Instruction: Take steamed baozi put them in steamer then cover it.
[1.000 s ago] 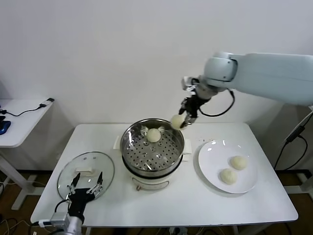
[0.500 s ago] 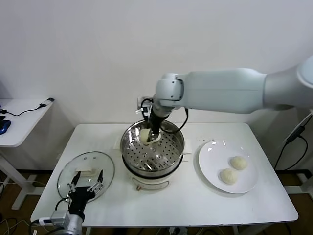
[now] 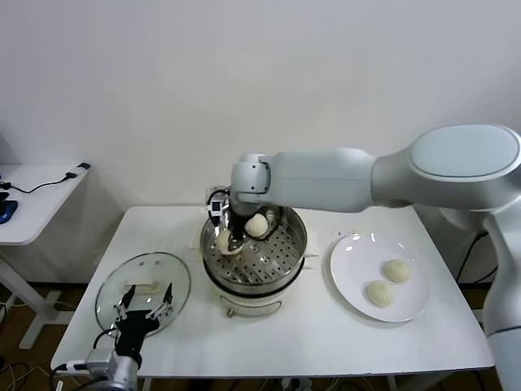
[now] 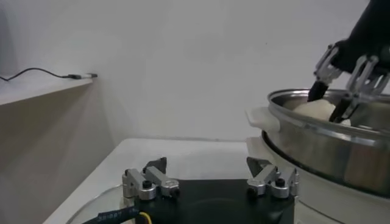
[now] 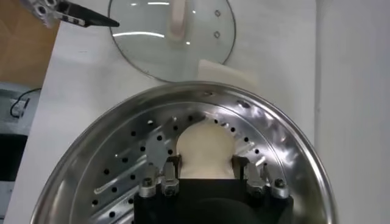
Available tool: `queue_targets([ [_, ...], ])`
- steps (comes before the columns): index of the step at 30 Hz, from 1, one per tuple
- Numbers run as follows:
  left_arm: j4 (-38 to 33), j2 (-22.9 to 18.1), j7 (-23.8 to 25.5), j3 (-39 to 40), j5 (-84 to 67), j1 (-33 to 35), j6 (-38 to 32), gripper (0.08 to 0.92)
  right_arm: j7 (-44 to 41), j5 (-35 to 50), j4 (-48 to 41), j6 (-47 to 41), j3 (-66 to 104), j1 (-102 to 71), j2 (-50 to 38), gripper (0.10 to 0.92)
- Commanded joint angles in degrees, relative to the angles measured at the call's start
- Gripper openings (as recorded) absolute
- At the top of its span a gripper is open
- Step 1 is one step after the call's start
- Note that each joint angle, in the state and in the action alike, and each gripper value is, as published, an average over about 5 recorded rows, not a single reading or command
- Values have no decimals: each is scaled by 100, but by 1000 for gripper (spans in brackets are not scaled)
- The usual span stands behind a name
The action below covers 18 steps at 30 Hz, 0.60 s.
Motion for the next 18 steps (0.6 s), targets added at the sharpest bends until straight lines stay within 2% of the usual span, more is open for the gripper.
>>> queue_targets([
  [1, -14, 3, -1, -9, -1, 2, 3, 823, 50, -161, -367, -34, 47, -335, 221, 571],
  [5, -22, 2, -5, -11, -4, 19, -6, 823, -67, -202, -275, 65, 61, -279, 159, 617],
  [10, -61, 1, -9, -25, -10, 47, -8, 823, -598, -422, -51, 508, 24, 279, -159, 755],
  [13, -94, -5, -9, -21, -12, 53, 4, 823, -1113, -616, 47, 1038, -122, 826, -476, 808],
  [18, -148, -12, -7, -31, -29, 52, 22, 823, -1951, -724, 373, 1756, -440, 1738, -1461, 822],
])
